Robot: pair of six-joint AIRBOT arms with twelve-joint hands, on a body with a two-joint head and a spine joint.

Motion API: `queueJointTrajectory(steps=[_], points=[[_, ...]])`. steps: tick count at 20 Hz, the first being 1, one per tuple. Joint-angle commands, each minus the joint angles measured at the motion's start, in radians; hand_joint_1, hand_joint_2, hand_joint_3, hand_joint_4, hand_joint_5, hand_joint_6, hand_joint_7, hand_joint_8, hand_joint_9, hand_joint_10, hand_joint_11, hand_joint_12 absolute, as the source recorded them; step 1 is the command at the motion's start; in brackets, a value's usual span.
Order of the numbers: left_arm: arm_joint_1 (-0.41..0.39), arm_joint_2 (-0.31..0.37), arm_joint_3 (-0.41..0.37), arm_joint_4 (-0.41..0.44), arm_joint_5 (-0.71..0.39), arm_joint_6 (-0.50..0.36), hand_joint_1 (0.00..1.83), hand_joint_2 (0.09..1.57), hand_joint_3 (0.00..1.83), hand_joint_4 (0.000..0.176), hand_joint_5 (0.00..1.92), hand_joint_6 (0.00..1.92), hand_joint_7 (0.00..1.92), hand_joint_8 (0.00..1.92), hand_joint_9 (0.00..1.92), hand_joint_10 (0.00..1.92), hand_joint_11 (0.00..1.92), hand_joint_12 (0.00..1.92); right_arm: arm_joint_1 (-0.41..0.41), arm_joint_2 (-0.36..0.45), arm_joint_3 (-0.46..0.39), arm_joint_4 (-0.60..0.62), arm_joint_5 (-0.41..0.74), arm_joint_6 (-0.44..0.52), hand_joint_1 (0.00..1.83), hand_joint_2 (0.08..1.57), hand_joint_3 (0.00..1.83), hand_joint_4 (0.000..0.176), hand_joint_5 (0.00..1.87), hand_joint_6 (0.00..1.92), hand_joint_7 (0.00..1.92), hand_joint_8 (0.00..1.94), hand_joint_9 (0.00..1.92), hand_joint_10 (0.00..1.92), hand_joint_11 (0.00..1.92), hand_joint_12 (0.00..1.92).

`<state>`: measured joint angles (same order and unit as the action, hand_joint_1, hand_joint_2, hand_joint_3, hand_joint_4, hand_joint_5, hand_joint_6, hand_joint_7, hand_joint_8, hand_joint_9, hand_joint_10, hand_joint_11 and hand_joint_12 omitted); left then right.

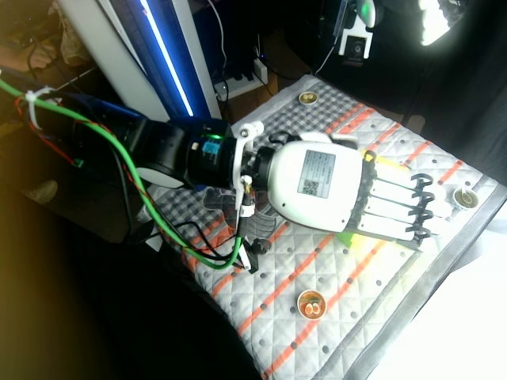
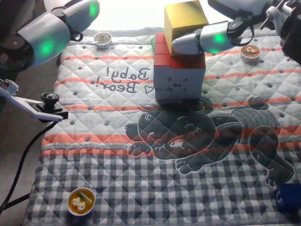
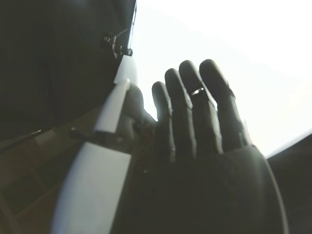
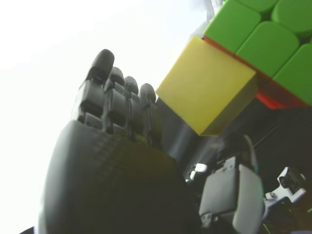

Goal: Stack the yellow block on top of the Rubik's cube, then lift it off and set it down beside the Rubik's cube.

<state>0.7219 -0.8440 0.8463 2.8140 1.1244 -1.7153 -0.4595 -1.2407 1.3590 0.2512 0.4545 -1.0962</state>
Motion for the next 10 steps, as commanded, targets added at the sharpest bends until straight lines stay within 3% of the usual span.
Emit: queueJointTrajectory(steps=[1, 3, 4, 5, 6, 8, 9, 10], points=[[-0.009, 0.001, -0.005, 0.030, 0.129, -0.008, 1.00, 1.35, 0.00, 0.000, 0.41, 0.44, 0.48, 0.39, 0.33, 0.79, 0.12, 1.52, 0.017, -0.003, 0.004, -0.009, 0.115, 0.003, 1.03, 1.05, 0.00, 0.000, 0.52, 0.01, 0.63, 0.39, 0.39, 1.19, 0.18, 1.81], [-0.009, 0.001, -0.005, 0.030, 0.130, -0.008, 1.02, 1.35, 0.00, 0.000, 0.42, 0.46, 0.49, 0.39, 0.34, 0.79, 0.13, 1.53, 0.017, -0.003, 0.005, -0.011, 0.114, 0.003, 1.25, 1.07, 0.00, 0.000, 0.68, 0.03, 0.58, 0.68, 0.39, 1.31, 0.19, 1.84], [-0.009, 0.001, -0.005, 0.030, 0.130, -0.008, 1.01, 1.35, 0.00, 0.000, 0.41, 0.49, 0.49, 0.39, 0.36, 0.77, 0.13, 1.53, 0.017, -0.003, 0.005, -0.011, 0.114, 0.003, 1.32, 1.11, 0.01, 0.000, 0.73, 0.04, 0.57, 0.70, 0.40, 1.25, 0.20, 1.75], [-0.009, 0.001, -0.005, 0.030, 0.130, -0.008, 0.99, 1.35, 0.00, 0.000, 0.40, 0.50, 0.49, 0.38, 0.35, 0.77, 0.11, 1.55, 0.017, -0.003, 0.005, -0.011, 0.114, 0.003, 1.19, 1.22, 0.00, 0.000, 0.74, 1.08, 0.70, 1.27, 0.49, 1.33, 0.33, 1.77], [-0.009, 0.001, -0.005, 0.030, 0.130, -0.008, 0.97, 1.35, 0.00, 0.000, 0.40, 0.51, 0.49, 0.38, 0.36, 0.77, 0.12, 1.55, 0.017, -0.003, 0.005, -0.011, 0.114, 0.003, 1.29, 1.27, 0.00, 0.000, 0.71, 1.37, 0.63, 1.43, 0.58, 1.61, 0.36, 1.81], [-0.009, 0.001, -0.005, 0.030, 0.130, -0.008, 0.98, 1.34, 0.00, 0.000, 0.41, 0.52, 0.51, 0.38, 0.37, 0.76, 0.14, 1.52, 0.017, -0.003, 0.005, -0.011, 0.114, 0.003, 1.31, 1.28, 0.00, 0.000, 0.72, 1.41, 0.62, 1.48, 0.57, 1.70, 0.33, 1.82], [-0.009, 0.001, -0.005, 0.030, 0.130, -0.008, 0.98, 1.35, 0.00, 0.000, 0.41, 0.52, 0.51, 0.38, 0.38, 0.76, 0.15, 1.52, 0.017, -0.003, 0.005, -0.011, 0.114, 0.003, 1.17, 1.28, 0.00, 0.000, 0.73, 1.43, 0.62, 1.51, 0.45, 1.51, 0.24, 1.80], [-0.009, 0.001, -0.005, 0.030, 0.130, -0.008, 0.97, 1.35, 0.00, 0.000, 0.41, 0.52, 0.51, 0.35, 0.39, 0.74, 0.15, 1.53, 0.017, -0.003, 0.005, -0.011, 0.114, 0.003, 1.14, 1.29, 0.00, 0.000, 0.71, 1.47, 0.62, 1.51, 0.44, 1.48, 0.21, 1.82]])
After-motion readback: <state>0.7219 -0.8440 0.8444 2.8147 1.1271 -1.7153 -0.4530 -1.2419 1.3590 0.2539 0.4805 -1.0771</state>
